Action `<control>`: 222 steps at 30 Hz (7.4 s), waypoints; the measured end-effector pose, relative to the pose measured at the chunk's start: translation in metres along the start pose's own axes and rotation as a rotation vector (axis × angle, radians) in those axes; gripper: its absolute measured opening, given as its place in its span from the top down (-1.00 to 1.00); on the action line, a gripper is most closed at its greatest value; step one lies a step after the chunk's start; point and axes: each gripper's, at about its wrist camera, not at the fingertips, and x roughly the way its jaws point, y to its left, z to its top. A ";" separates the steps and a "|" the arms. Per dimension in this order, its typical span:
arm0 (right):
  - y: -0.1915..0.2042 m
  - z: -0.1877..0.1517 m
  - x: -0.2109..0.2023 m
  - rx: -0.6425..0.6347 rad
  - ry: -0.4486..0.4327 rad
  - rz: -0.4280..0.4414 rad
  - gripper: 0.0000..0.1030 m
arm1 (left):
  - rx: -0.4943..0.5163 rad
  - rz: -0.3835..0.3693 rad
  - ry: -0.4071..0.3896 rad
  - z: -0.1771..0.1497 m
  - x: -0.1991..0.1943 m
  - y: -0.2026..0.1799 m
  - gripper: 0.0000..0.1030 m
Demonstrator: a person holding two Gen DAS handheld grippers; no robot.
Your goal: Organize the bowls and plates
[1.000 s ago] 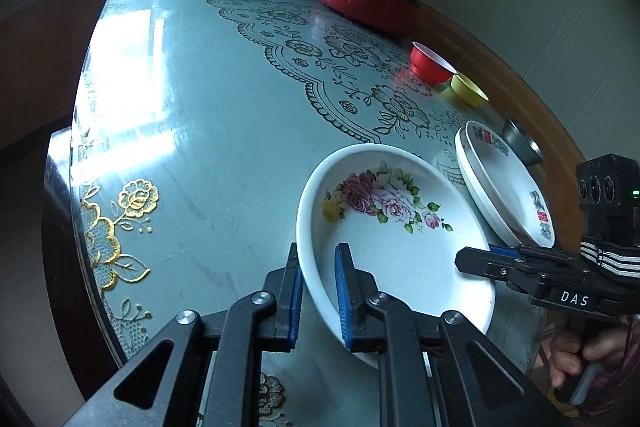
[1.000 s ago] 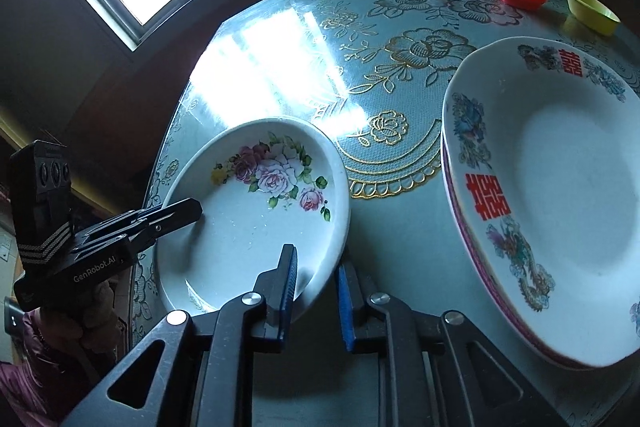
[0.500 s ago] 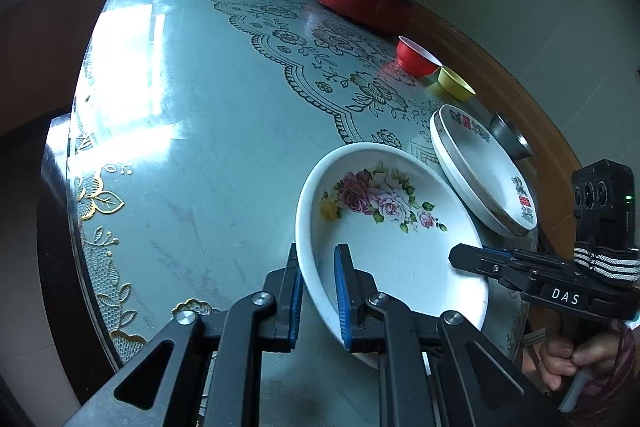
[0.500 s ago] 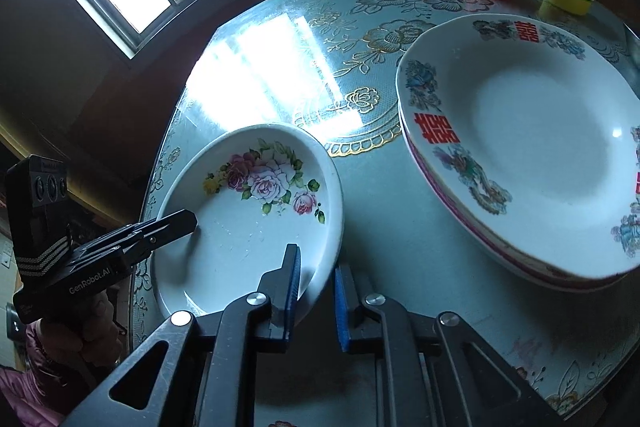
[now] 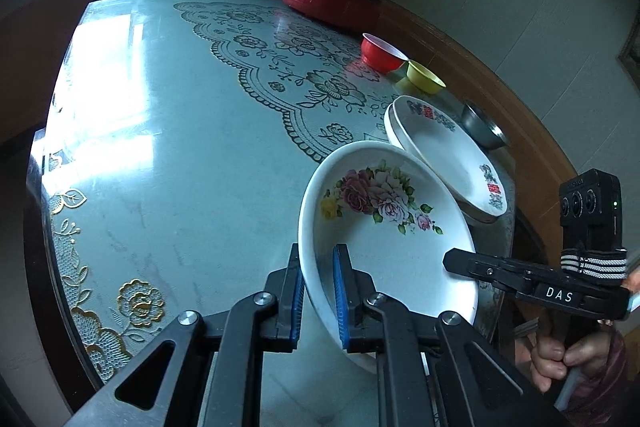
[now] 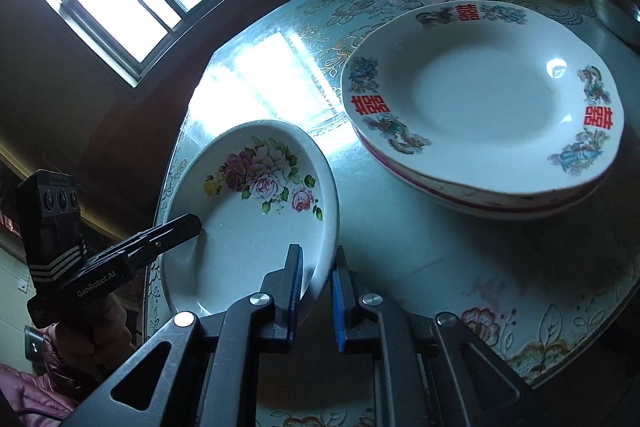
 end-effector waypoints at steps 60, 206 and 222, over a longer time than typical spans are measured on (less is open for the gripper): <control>-0.127 0.102 -0.038 0.034 -0.072 -0.222 0.78 | 0.102 0.000 0.105 0.107 0.122 -0.115 0.75; -0.194 -0.004 -0.159 0.221 -0.238 -0.381 0.59 | 0.309 0.040 0.017 0.026 0.101 -0.270 0.26; -0.291 -0.023 -0.177 0.354 -0.179 -0.355 0.59 | 0.419 0.025 0.173 0.009 0.175 -0.358 0.26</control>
